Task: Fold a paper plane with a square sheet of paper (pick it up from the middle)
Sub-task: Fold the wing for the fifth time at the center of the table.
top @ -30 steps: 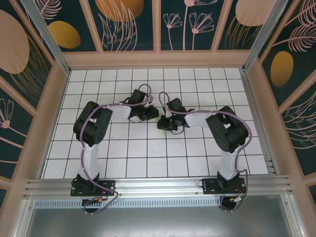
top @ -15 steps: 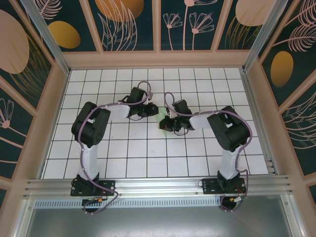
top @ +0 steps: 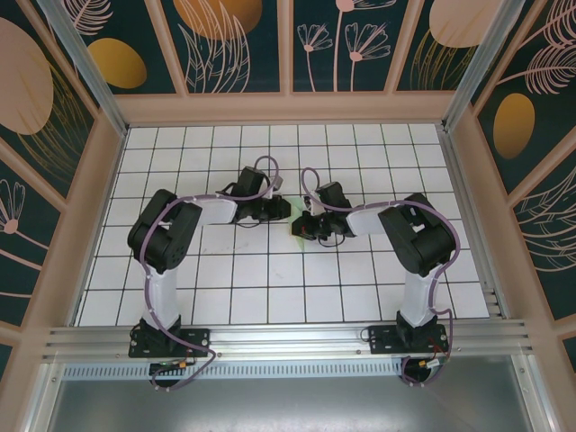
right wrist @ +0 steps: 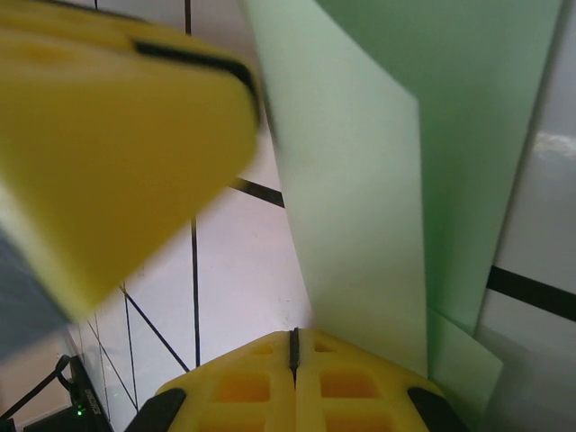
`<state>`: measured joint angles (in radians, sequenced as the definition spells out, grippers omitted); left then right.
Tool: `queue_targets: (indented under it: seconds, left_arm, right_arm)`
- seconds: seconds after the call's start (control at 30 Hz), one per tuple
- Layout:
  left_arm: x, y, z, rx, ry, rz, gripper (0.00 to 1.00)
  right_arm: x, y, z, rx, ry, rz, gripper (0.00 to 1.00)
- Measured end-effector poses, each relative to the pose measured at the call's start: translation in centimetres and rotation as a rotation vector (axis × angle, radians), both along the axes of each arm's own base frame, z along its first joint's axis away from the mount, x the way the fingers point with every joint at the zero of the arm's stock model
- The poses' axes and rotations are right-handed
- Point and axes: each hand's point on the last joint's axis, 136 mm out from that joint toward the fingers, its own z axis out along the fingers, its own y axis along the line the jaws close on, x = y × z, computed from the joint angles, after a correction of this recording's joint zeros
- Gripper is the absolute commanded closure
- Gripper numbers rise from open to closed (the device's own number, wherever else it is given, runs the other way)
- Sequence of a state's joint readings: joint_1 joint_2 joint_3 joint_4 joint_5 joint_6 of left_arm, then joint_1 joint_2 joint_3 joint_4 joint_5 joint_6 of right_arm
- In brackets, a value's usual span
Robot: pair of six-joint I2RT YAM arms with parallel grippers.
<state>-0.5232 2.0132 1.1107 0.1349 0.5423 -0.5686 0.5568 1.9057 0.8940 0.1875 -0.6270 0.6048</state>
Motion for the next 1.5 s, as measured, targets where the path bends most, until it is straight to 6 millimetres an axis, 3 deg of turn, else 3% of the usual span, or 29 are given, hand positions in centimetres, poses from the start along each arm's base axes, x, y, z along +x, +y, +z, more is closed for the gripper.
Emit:
queue_targets:
  seconds: [0.1, 0.67, 0.83, 1.07, 1.5]
  left_arm:
    - [-0.7, -0.5, -0.9, 0.012, 0.013, -0.020, 0.82]
    - [0.5, -0.5, -1.4, 0.079, 0.057, -0.006, 0.83]
    - [2.5, 0.2, -1.3, 0.083, 0.041, 0.026, 0.84]
    - [7.5, 2.7, -1.2, 0.122, -0.024, 0.133, 0.83]
    - [11.9, 5.8, -1.0, 0.204, -0.075, 0.248, 0.82]
  right_arm:
    - [0.0, 0.0, 0.0, 0.002, 0.002, 0.001, 0.97]
    - [-0.2, -0.2, -0.2, 0.011, -0.007, 0.002, 0.98]
    - [-0.2, -0.2, -0.2, 0.021, -0.021, 0.004, 0.97]
    - [-0.3, -0.2, -0.3, 0.029, -0.029, 0.007, 0.98]
    - [-0.3, -0.1, -0.1, 0.032, -0.049, 0.028, 0.97]
